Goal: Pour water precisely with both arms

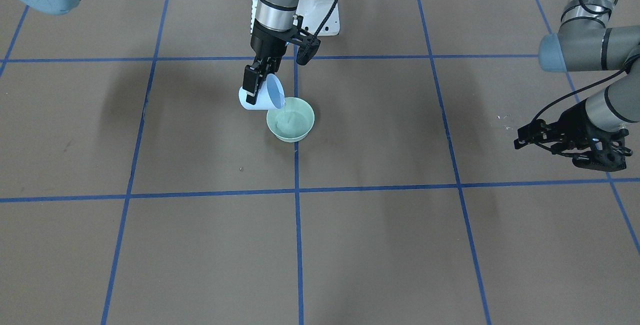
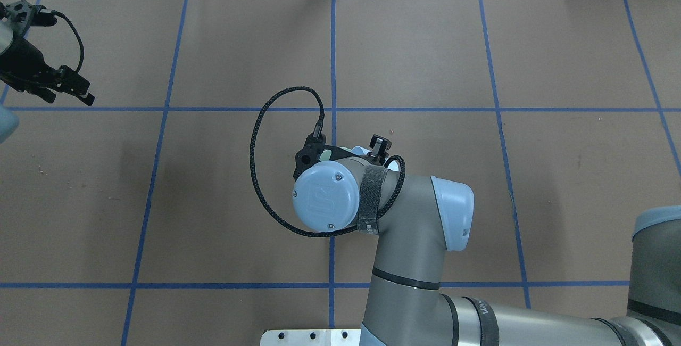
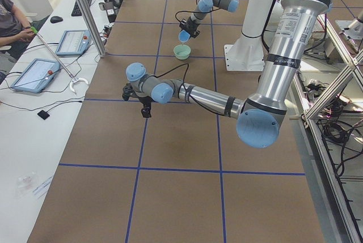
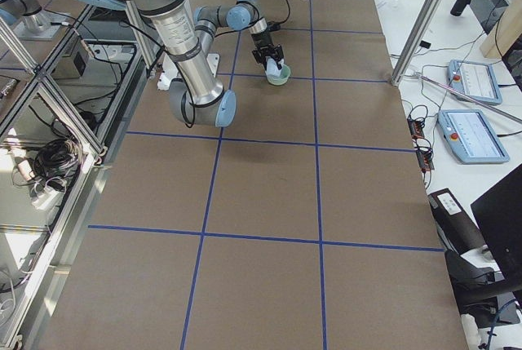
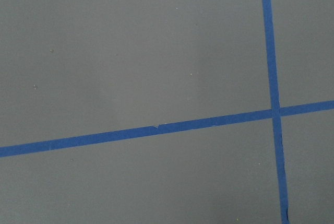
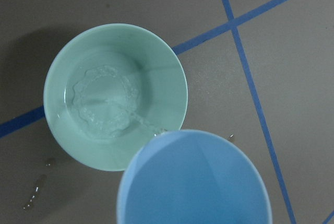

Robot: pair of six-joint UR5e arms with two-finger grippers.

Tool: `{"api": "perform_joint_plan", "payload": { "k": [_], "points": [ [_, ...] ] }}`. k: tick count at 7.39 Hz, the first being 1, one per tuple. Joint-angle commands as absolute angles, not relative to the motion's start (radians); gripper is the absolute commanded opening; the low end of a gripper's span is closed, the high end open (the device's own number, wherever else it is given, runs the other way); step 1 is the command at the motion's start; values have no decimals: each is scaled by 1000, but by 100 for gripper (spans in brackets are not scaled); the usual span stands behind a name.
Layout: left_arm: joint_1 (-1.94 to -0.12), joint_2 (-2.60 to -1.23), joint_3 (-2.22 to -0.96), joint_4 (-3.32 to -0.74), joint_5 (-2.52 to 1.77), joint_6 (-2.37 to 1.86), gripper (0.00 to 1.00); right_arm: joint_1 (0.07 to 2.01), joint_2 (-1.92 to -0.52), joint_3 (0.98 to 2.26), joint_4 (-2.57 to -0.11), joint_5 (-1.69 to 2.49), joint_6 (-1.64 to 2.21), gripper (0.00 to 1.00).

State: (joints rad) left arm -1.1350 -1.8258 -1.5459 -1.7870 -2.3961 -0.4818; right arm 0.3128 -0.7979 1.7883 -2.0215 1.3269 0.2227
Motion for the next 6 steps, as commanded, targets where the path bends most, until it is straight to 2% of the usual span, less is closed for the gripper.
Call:
{"api": "perform_joint_plan", "payload": {
  "k": [1,6],
  "points": [
    [-1135,-1825,-1546,-1787,-2396,-482,99,313,-781,1770,-2058,1327,206,6],
    [-1134,-1825,-1543,-1787,-2396,-482,99,313,-747,1723,-2086,1325,192,6]
  ]
}}
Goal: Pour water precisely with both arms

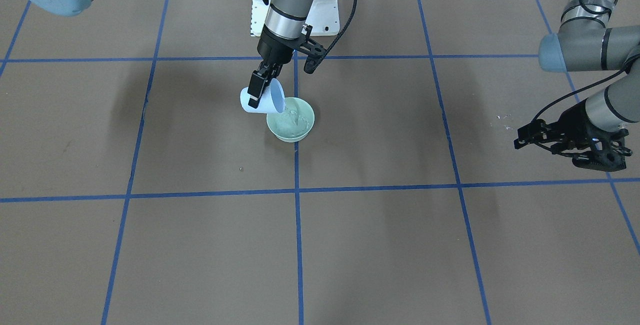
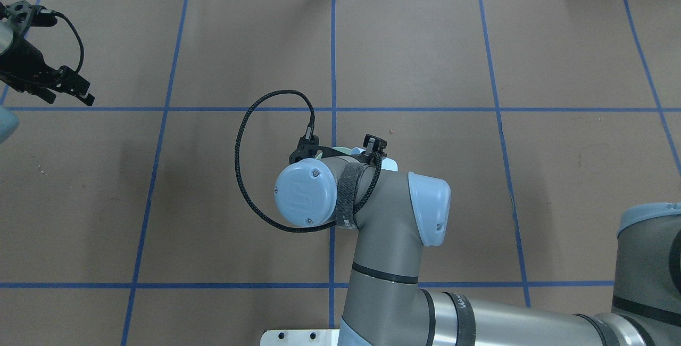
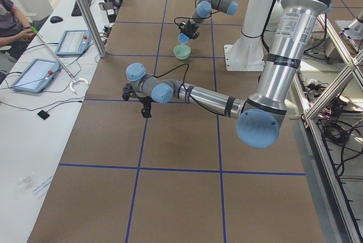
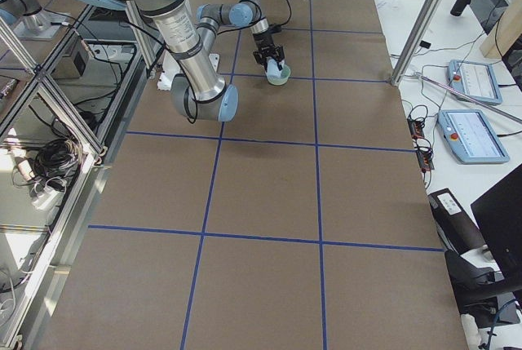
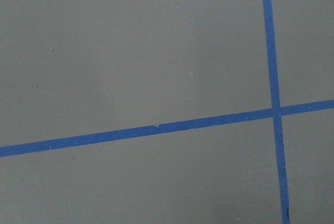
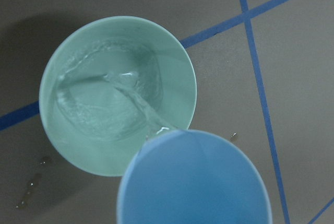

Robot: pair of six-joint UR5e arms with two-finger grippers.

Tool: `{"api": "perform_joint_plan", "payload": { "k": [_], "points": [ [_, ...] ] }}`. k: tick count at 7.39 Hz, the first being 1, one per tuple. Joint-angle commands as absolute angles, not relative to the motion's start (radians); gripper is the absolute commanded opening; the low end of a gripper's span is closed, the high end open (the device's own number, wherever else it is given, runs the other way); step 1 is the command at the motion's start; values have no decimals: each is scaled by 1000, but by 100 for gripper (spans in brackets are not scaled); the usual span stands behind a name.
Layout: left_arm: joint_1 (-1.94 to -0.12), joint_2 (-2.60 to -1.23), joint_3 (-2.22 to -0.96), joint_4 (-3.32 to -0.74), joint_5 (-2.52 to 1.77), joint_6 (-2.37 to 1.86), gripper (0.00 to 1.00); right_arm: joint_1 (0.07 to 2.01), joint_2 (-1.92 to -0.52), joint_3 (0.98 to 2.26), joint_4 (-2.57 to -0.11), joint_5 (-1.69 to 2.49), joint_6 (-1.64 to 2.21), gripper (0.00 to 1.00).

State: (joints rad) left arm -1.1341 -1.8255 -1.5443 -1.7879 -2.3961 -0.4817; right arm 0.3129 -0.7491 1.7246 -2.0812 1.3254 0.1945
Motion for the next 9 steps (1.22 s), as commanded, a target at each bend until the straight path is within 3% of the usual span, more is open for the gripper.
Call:
{"api": "perform_joint_plan", "payload": {
  "k": [1,4,9],
  "points": [
    [-1134,-1825,-1545,-1789,-2396,-482,99,313,-747,1721,-2088,1325,192,6],
    [-1134,-1827,-1545,-1787,-2398,-482,99,316,-758,1765,-2059,1319,210,6],
    [-1135,-1829,-1546,-1786,-2398,-482,99,321,-908,1882,-1821,1325,314,7]
  ]
}}
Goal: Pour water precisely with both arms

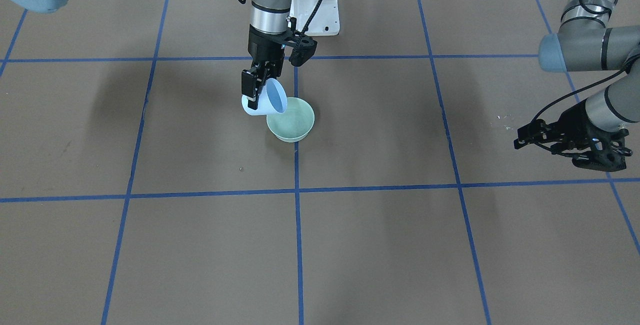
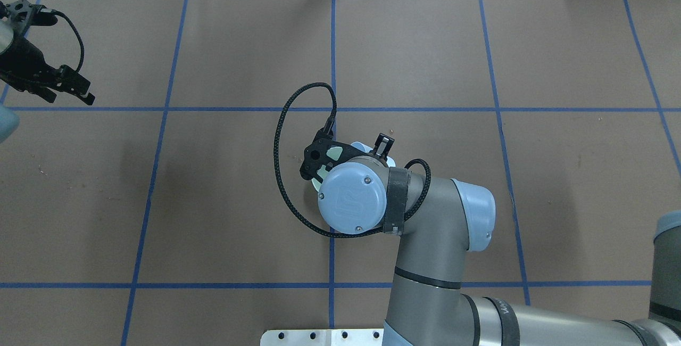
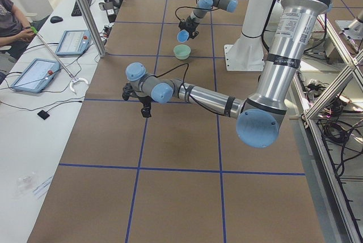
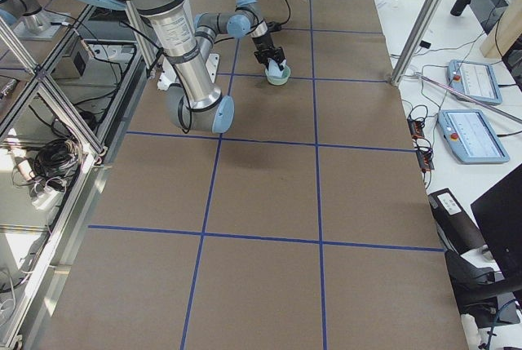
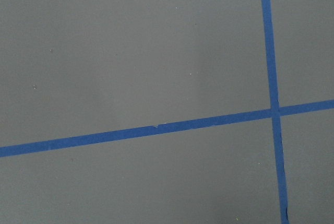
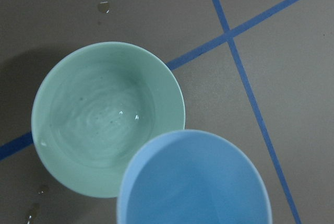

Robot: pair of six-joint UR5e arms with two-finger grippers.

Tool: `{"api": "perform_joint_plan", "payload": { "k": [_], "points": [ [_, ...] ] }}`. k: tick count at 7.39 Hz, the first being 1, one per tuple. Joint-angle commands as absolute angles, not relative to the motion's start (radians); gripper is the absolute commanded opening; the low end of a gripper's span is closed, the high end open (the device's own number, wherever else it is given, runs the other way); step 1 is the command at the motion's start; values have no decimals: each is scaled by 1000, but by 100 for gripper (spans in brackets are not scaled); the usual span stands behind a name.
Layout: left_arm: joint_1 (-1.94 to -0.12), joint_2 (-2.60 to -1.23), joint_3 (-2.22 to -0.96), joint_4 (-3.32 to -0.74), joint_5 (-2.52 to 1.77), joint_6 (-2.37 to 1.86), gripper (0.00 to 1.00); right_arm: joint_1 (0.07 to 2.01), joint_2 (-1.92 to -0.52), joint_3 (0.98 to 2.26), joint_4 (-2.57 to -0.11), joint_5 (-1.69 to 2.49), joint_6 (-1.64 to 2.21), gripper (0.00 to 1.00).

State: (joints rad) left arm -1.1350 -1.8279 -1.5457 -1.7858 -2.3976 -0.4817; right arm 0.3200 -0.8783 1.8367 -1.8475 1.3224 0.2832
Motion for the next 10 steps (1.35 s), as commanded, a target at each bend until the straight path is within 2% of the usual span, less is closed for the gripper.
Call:
{"api": "perform_joint_plan", "payload": {
  "k": [1,2,4,5,7,10],
  "points": [
    [-1135,-1829,-1551,-1786,-2398,-482,99,324,-972,1887,-1675,1327,346,7],
    [-1135,-1829,-1551,-1784,-2398,-482,99,330,-1048,1888,-1500,1327,353,7],
    [-1138,-1829,-1551,-1784,-2396,-482,99,359,-1106,1961,-1440,1392,444,6],
    [-1143,-1829,-1552,-1784,-2395,-482,99,373,-1177,1983,-1319,1429,484,6],
    [-1149,-1829,-1569,-1782,-2391,-482,99,458,-1406,1970,-992,1544,561,6],
    [-1160,-1829,-1600,-1778,-2388,-485,99,645,-1618,1939,-755,1726,568,6]
  ]
}}
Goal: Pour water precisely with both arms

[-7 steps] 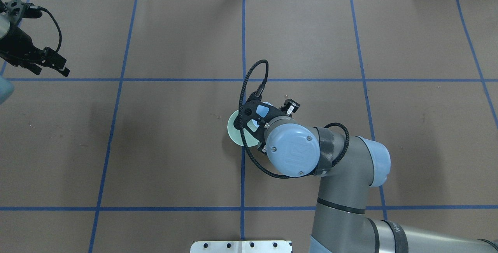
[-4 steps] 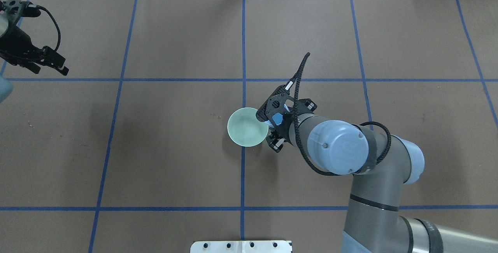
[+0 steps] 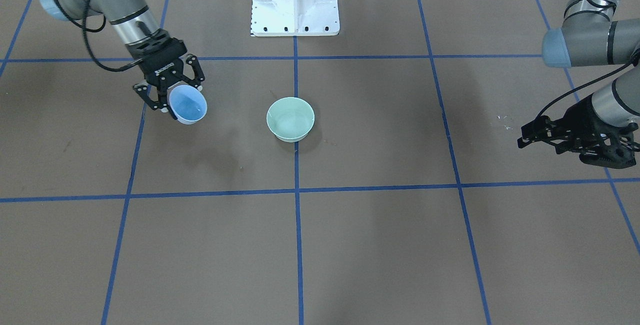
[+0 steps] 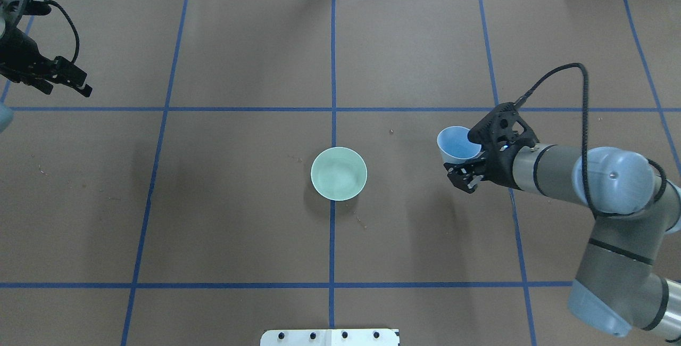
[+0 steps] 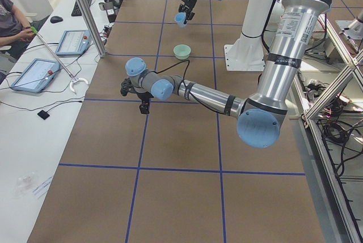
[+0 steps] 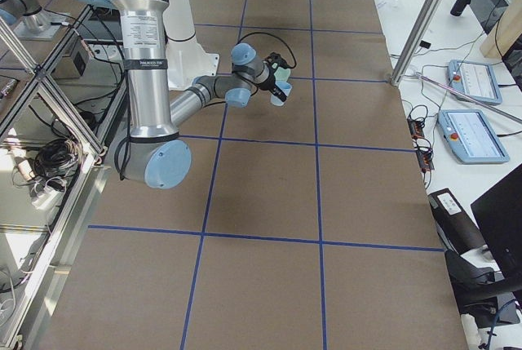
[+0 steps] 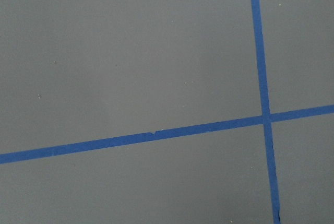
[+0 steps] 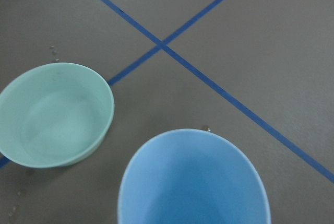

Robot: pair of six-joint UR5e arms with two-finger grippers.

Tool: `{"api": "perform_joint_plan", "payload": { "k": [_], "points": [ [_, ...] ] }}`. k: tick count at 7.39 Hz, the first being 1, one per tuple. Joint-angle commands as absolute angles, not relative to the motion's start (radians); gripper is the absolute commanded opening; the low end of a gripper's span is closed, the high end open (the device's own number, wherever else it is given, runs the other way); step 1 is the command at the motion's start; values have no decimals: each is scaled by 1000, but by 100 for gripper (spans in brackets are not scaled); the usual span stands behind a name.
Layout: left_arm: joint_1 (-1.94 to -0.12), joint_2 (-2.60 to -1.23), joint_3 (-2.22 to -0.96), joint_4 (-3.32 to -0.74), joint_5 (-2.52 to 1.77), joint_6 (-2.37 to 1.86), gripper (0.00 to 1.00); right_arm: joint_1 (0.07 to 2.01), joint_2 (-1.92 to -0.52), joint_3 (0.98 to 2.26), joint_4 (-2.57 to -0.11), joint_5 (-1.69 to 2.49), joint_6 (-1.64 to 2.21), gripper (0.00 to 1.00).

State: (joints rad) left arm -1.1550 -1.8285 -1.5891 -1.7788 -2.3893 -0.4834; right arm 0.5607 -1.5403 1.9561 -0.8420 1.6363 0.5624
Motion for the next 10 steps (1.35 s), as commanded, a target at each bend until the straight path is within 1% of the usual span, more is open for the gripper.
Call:
{"api": "perform_joint_plan", "payload": {
  "k": [1,2,3,5,7,8,9,10],
  "points": [
    [-1169,-1829,-1608,-1776,-2388,-485,99,710,-1685,1921,-697,1762,571,6],
    [-1169,-1830,-1618,-1773,-2388,-488,99,744,-1747,1854,-537,1761,572,6],
    [-1175,-1830,-1621,-1773,-2388,-488,99,768,-1790,1745,-341,1763,583,6],
    [-1177,-1830,-1628,-1773,-2388,-489,99,822,-1830,1543,-31,1778,639,6],
    [-1178,-1830,-1631,-1772,-2388,-489,99,865,-1833,1410,139,1801,650,6],
    [-1178,-1832,-1632,-1772,-2388,-489,99,867,-1833,1376,185,1801,661,6],
    [-1180,-1830,-1634,-1772,-2388,-489,99,867,-1833,1350,196,1787,661,13],
    [-1183,-1830,-1644,-1769,-2388,-491,99,867,-1833,1306,263,1784,661,15]
  ]
}}
